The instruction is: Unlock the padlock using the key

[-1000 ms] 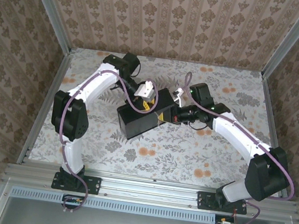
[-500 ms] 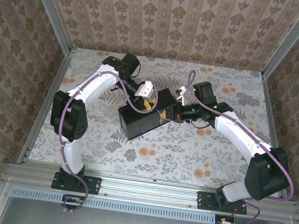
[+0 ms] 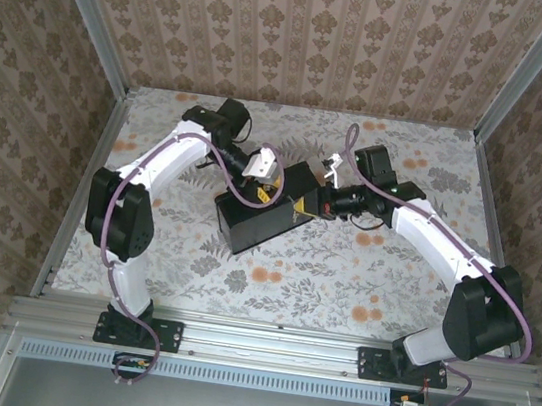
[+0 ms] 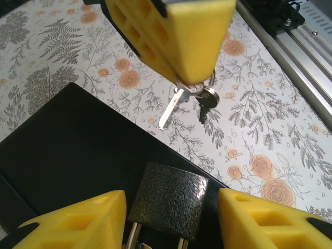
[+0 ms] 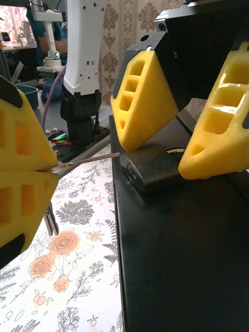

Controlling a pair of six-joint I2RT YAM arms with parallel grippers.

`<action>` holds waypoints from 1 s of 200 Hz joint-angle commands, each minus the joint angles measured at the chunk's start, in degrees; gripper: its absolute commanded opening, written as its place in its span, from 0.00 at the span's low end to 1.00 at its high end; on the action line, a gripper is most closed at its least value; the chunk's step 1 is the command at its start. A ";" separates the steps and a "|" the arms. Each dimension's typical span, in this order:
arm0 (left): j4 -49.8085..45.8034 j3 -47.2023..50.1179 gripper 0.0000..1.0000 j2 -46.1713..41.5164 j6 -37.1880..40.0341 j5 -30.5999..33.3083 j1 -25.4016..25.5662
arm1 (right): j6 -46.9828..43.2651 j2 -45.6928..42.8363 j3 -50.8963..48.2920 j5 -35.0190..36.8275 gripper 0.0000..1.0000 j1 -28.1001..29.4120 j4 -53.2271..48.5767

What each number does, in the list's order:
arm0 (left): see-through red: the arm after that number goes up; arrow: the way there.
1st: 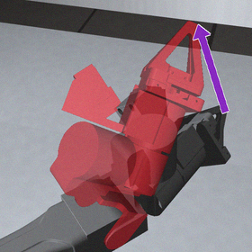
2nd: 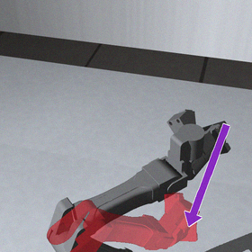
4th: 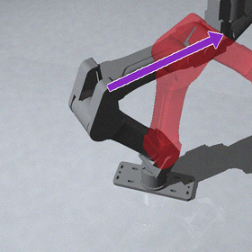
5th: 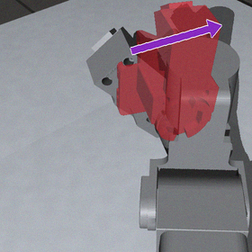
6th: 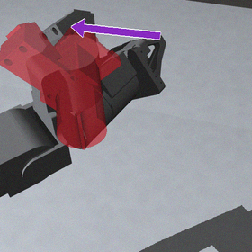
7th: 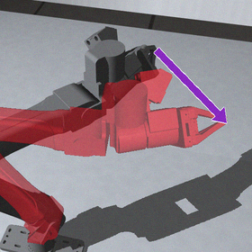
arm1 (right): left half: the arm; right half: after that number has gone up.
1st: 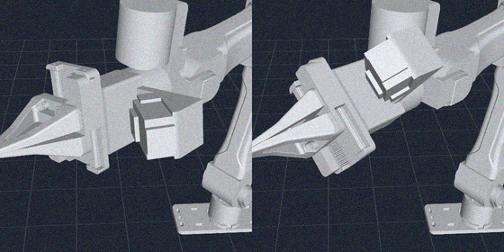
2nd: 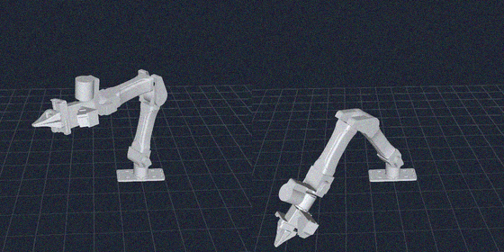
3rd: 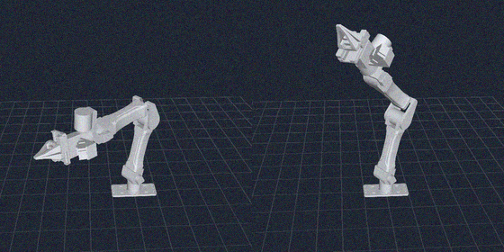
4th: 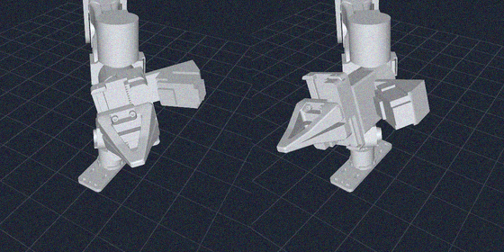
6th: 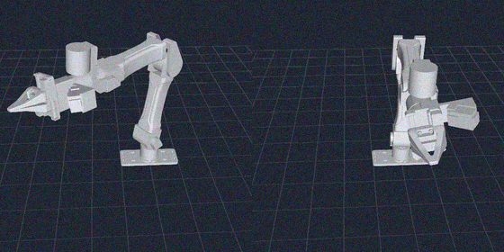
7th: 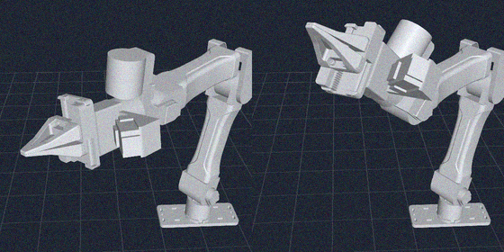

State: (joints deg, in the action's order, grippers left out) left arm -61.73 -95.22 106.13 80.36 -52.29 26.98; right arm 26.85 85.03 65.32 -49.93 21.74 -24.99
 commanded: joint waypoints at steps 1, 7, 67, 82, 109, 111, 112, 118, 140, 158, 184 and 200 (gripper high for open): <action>-3.09 -1.90 0.53 0.81 1.12 1.94 1.20 | -1.32 -0.59 1.40 -0.88 0.00 -0.47 -2.12; -3.00 -2.01 0.54 1.07 1.24 2.18 1.36 | -1.38 -0.81 1.32 -0.78 0.00 -0.55 -2.23; -6.63 -6.18 0.47 4.28 3.97 4.08 2.99 | -1.59 -1.98 0.43 -0.43 0.00 -0.83 -2.64; -7.47 -6.73 0.40 5.12 4.02 4.97 2.92 | -1.57 -2.08 0.29 -0.43 0.00 -0.84 -2.60; -6.71 -5.63 0.36 4.59 3.11 4.87 2.55 | -1.73 -2.16 0.07 -0.58 0.00 -0.91 -2.71; -6.60 -5.51 0.36 4.56 3.00 4.71 2.51 | -1.76 -2.11 0.07 -0.60 0.00 -0.88 -2.72; -6.53 -5.42 0.36 4.50 2.98 4.68 2.48 | -1.78 -2.09 0.07 -0.65 0.00 -0.90 -2.71; -6.30 -5.18 0.36 4.23 2.95 4.43 2.38 | -1.87 -2.03 0.07 -0.77 0.00 -0.91 -2.74; -5.73 -5.00 0.28 3.62 2.96 3.11 2.12 | -1.75 -1.64 0.41 -0.74 0.00 -0.83 -2.54; -4.44 -4.98 0.26 2.68 2.30 -0.19 1.39 | -1.53 -1.44 0.85 -0.62 0.00 -0.23 -2.45; -1.19 -3.69 0.24 0.13 0.93 -7.26 -0.40 | -0.42 -1.45 0.70 -0.45 0.00 1.10 -1.18; -0.76 -2.90 0.23 -1.08 0.96 -11.21 -1.82 | 0.97 -1.19 0.36 -0.85 0.00 2.03 0.87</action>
State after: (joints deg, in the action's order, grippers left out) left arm -64.05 -99.18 109.25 81.82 -54.37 27.51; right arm 26.02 84.60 65.32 -49.87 22.35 -25.91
